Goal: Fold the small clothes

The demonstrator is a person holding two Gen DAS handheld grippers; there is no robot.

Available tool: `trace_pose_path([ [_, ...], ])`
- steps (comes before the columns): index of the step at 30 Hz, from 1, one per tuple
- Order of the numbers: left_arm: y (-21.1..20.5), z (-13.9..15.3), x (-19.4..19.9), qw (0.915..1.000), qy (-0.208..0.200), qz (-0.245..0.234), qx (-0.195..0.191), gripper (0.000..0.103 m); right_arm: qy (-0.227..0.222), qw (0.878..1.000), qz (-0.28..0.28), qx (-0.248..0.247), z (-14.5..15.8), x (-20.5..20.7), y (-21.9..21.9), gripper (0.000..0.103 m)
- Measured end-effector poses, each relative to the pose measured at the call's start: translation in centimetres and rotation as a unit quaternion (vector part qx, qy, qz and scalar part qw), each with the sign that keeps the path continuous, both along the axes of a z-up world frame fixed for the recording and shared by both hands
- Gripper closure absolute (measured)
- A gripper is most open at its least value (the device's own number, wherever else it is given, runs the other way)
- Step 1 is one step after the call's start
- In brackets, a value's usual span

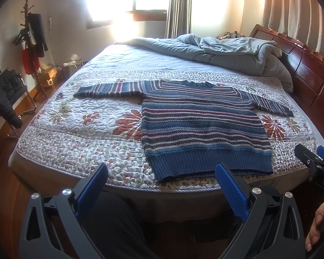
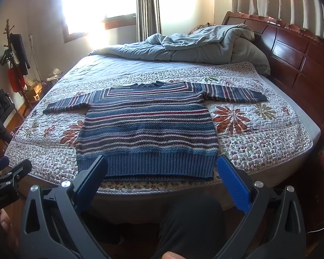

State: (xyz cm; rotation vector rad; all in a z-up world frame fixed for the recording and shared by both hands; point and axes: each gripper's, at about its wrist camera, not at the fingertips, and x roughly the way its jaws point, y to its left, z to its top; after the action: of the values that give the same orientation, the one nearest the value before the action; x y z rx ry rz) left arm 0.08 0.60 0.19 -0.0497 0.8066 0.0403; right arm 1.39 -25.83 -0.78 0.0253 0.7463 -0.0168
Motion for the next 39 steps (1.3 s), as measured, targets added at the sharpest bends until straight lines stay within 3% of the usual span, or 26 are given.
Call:
trace_pose_path([
  [39, 0.02, 0.01, 0.11, 1.0, 0.002, 0.003, 0.001, 0.004, 0.006, 1.0, 0.001, -0.001, -0.3, 0.2, -0.13, 0.002],
])
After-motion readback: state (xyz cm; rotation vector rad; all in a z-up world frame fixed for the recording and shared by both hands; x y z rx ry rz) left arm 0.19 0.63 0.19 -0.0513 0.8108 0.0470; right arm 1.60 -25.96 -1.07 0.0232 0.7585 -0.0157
